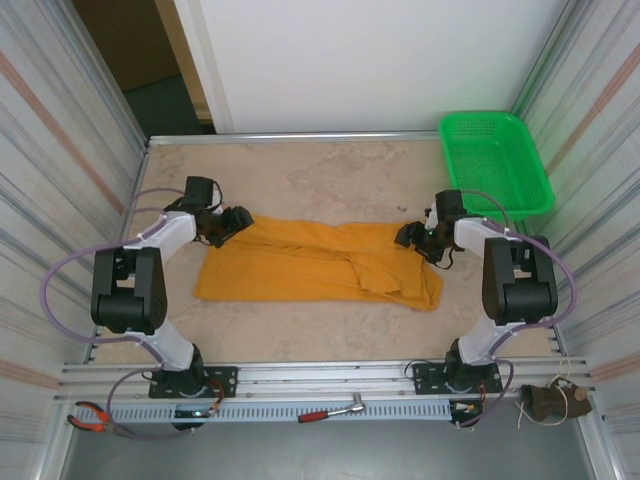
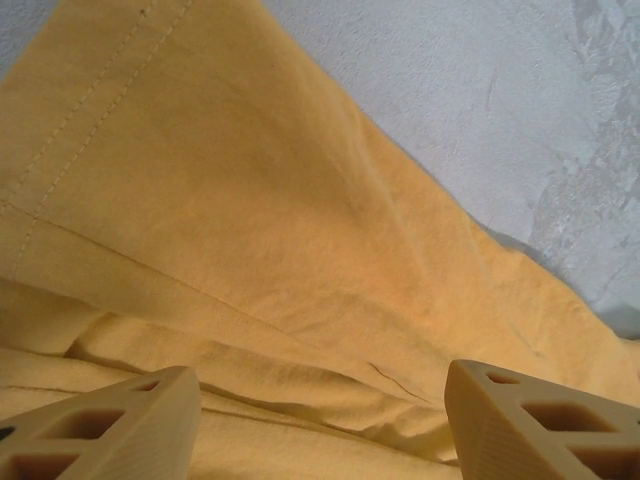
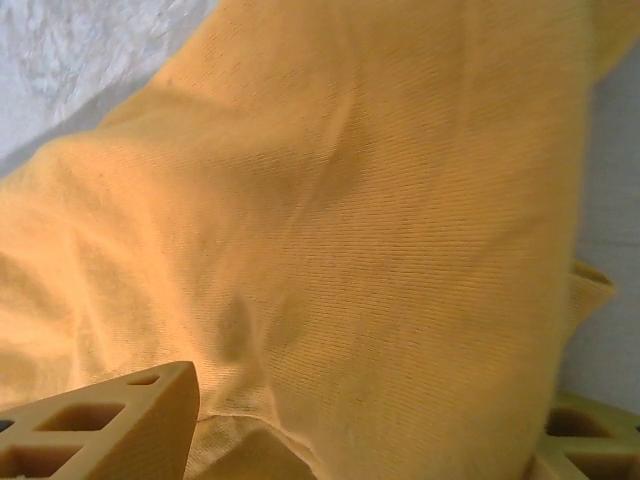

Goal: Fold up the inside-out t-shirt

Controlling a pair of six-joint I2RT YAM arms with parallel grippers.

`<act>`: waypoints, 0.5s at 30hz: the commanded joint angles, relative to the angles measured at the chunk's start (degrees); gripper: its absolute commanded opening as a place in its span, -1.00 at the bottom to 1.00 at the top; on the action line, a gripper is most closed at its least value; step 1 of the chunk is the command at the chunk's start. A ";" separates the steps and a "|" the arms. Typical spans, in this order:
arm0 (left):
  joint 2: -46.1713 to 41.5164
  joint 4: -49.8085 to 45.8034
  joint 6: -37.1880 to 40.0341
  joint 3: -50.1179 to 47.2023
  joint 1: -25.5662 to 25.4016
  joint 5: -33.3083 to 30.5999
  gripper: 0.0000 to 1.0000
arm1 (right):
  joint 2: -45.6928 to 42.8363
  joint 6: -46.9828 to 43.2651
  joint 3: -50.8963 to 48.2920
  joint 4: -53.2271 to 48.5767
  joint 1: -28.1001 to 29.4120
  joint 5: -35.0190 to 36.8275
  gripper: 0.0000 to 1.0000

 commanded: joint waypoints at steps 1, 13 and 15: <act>-2.52 -0.18 -0.36 -0.32 0.38 1.01 0.33 | 3.13 2.31 0.21 0.01 2.92 -3.97 0.25; 0.44 -3.89 5.38 3.18 1.91 1.37 0.35 | 3.41 3.31 1.06 -0.12 4.03 -3.76 -1.00; 2.07 -3.90 6.96 3.18 1.83 1.26 0.35 | 0.45 3.12 0.96 -1.58 2.67 -3.58 -1.00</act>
